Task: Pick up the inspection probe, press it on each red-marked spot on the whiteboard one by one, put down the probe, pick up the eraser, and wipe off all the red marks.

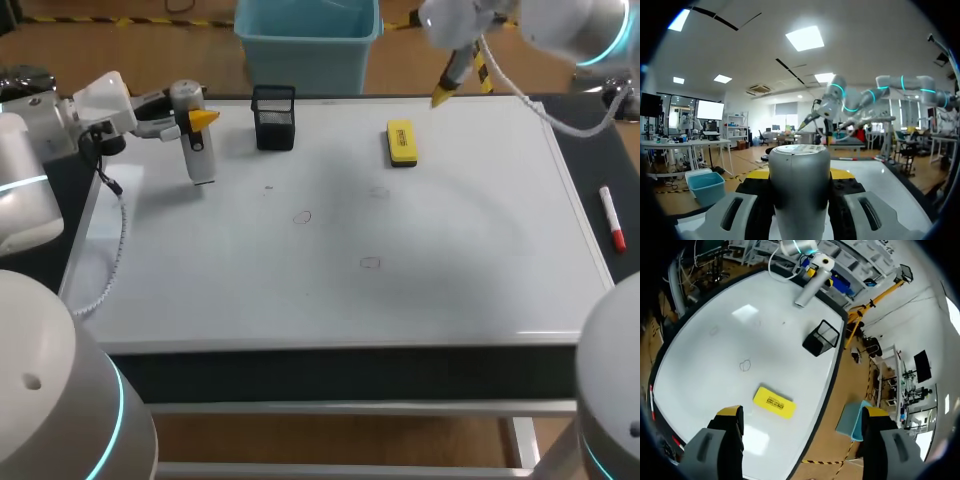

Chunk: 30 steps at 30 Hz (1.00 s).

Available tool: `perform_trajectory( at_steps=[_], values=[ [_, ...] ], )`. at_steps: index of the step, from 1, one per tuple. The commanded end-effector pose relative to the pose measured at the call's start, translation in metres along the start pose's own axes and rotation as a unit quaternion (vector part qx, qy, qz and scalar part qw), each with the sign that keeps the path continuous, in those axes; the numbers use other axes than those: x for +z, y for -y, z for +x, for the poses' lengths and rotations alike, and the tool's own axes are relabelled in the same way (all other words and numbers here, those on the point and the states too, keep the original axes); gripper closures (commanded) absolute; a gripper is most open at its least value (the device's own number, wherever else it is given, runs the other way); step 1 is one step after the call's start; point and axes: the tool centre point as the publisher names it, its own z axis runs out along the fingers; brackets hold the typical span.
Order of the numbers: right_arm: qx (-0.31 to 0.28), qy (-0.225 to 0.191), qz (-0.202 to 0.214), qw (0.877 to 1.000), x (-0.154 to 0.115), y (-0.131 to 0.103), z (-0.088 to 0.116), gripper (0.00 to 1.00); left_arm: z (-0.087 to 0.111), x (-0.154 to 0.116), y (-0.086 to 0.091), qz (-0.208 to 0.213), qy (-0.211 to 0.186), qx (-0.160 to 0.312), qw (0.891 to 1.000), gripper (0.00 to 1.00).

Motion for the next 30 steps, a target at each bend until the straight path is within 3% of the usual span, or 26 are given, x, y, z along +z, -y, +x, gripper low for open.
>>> perform_trajectory(
  at_steps=[1,12,18,23,30],
  values=[
    [-0.053,-0.243,0.044,0.968,0.001,-0.005,-0.004,0.00,-0.001,0.001,0.000,0.002,0.000,0.001,1.000,1.00],
    [-0.139,-0.280,0.006,0.950,0.027,-0.005,0.005,0.00,-0.001,0.001,0.000,0.002,0.000,0.001,1.000,1.00],
    [-0.165,-0.275,0.000,0.947,0.038,0.004,0.017,0.00,-0.001,0.001,0.000,0.002,0.000,0.001,1.000,1.00],
    [-0.226,-0.251,0.005,0.941,0.044,0.000,0.033,0.00,-0.001,0.001,0.000,0.002,0.000,0.001,1.000,1.00],
    [-0.242,-0.246,-0.005,0.938,0.057,0.007,0.050,0.00,-0.001,0.001,0.000,0.002,0.000,0.001,1.000,1.00]
  ],
)
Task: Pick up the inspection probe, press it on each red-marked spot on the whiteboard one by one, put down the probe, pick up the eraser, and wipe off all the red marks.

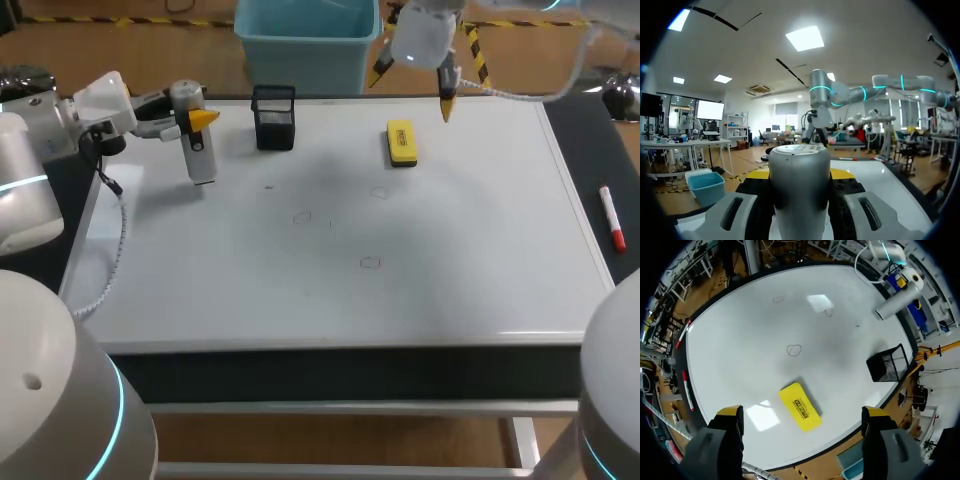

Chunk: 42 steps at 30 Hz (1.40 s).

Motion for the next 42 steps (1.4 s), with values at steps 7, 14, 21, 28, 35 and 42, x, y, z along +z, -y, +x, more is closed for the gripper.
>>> perform_trajectory(
  at_steps=[7,14,21,28,35,42],
  values=[
    [-0.040,0.022,0.001,0.999,0.024,0.003,0.014,0.00,0.000,0.000,0.000,0.002,0.000,0.001,1.000,1.00],
    [-0.076,0.014,-0.001,0.997,0.042,-0.001,0.020,0.00,0.000,0.000,0.000,0.002,0.000,0.001,1.000,1.00],
    [-0.106,-0.014,0.014,0.994,0.048,0.006,0.019,0.00,0.000,0.000,0.000,0.002,0.000,0.001,1.000,1.00],
    [-0.127,-0.043,0.032,0.990,0.058,0.015,0.013,0.00,0.000,0.000,0.000,0.002,0.000,0.001,1.000,1.00],
    [-0.137,-0.055,0.040,0.988,0.068,0.028,0.005,0.00,0.000,0.000,0.000,0.002,0.000,0.001,1.000,1.00],
    [-0.156,-0.065,0.041,0.985,0.070,0.037,0.003,0.00,0.000,0.000,0.000,0.002,0.000,0.001,1.000,1.00]
  ],
)
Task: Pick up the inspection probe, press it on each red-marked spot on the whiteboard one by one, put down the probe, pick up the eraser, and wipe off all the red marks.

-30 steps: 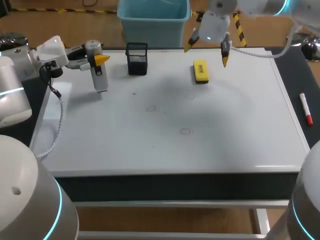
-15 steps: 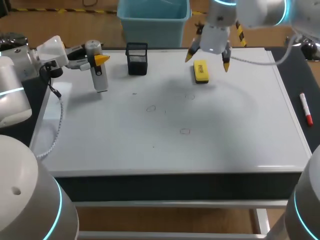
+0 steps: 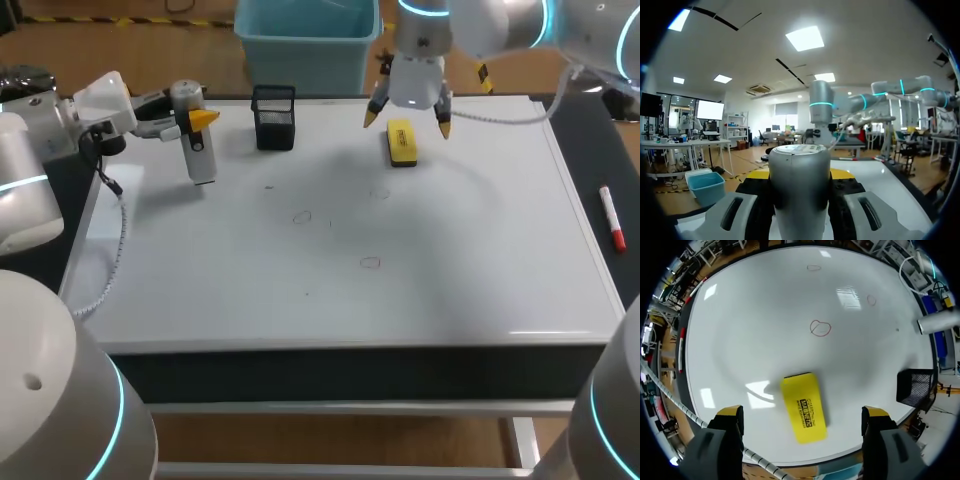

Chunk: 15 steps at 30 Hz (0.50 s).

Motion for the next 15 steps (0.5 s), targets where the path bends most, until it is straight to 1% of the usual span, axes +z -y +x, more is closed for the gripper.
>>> perform_trajectory(
  at_steps=[1,12,14,15],
  values=[
    [-0.012,-0.013,-0.010,1.000,0.002,0.011,-0.001,0.00,0.000,0.000,0.000,0.001,0.000,0.001,1.000,1.00],
    [-0.043,-0.028,-0.016,0.999,0.012,0.017,0.007,0.00,0.000,0.000,0.000,0.001,0.000,0.001,1.000,1.00],
    [-0.031,-0.034,-0.012,0.999,0.013,0.019,0.007,0.00,0.000,0.000,0.000,0.001,0.000,0.001,1.000,1.00],
    [-0.011,-0.036,0.003,0.999,0.011,0.021,0.007,0.00,0.000,0.000,0.000,0.001,0.000,0.001,1.000,1.00]
  ],
)
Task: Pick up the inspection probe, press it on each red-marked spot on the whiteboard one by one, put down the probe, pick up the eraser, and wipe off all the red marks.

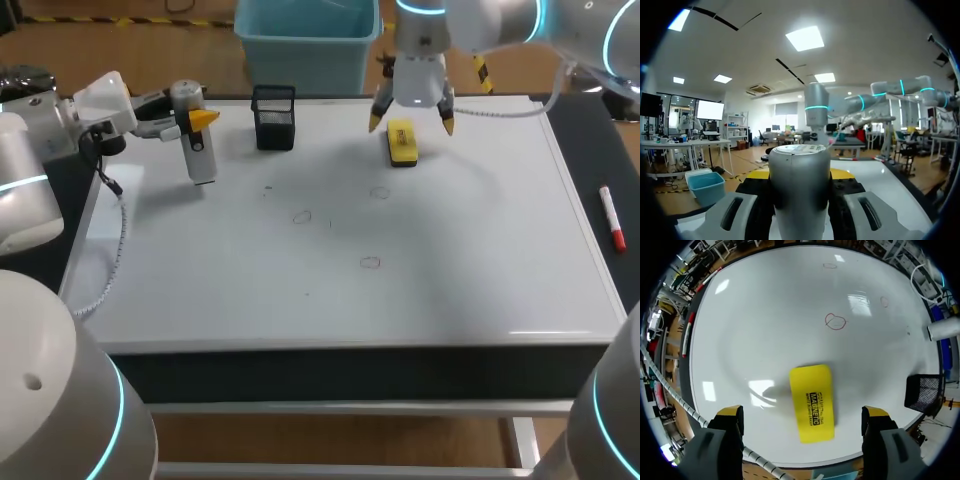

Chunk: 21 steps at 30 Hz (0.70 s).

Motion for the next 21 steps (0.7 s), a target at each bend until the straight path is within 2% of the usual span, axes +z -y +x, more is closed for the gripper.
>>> perform_trajectory(
  at_steps=[1,17,21],
  values=[
    [0.036,-0.006,0.010,0.999,-0.0043,0.0074,-0.0039,0.00,-0.0004,0.0003,-0.0001,0.001,0.000,0.001,1.000,1.00],
    [0.036,-0.006,0.010,0.999,-0.0043,0.0074,-0.0039,0.00,-0.0004,0.0003,-0.0001,0.001,0.000,0.001,1.000,1.00],
    [-0.003,0.013,0.008,1.000,-0.0021,0.0025,-0.0041,0.00,-0.0004,0.0003,-0.0001,0.001,0.000,0.001,1.000,1.00]
  ],
)
